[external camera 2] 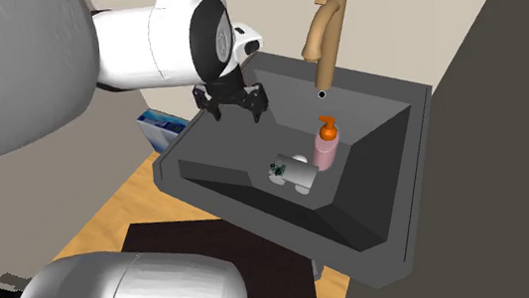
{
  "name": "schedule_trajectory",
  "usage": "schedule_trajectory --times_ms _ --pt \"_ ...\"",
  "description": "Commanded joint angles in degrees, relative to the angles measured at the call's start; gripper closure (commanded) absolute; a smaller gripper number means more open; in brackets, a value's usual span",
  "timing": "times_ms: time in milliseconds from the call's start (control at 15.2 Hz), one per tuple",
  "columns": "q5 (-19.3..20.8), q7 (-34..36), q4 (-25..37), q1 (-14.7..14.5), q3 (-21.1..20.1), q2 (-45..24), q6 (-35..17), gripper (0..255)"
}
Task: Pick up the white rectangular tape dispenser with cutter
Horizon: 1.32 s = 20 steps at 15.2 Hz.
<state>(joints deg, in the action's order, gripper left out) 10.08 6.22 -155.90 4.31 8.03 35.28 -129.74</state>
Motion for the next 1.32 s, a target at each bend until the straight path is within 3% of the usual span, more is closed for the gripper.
schedule_trajectory --times_ms 0,396,660,792,924,990,1122,1188,1254 --pt "0.82 -0.67 -1.66 0.67 1.33 -3.43 -5.75 0" --pt "2.02 -2.51 -3.71 1.78 4.90 -16.62 -22.39 0" --pt "0.10 -5.33 -2.87 1.18 7.58 -27.50 -33.33 0" --pt "-3.74 -8.75 -1.85 0.16 8.85 -33.32 -38.48 0" --pt "-12.09 -15.55 -0.36 0.06 8.11 -39.30 -43.15 0" --pt "-17.58 -20.04 0.64 1.54 5.91 -42.26 -45.20 0" --pt "-26.06 -27.46 3.10 7.57 -1.01 -47.95 -48.89 0" --pt "-27.75 -29.34 4.40 11.12 -4.45 -50.69 -50.66 0" --pt "-26.46 -28.39 4.46 12.02 -5.04 -50.94 -50.90 0"
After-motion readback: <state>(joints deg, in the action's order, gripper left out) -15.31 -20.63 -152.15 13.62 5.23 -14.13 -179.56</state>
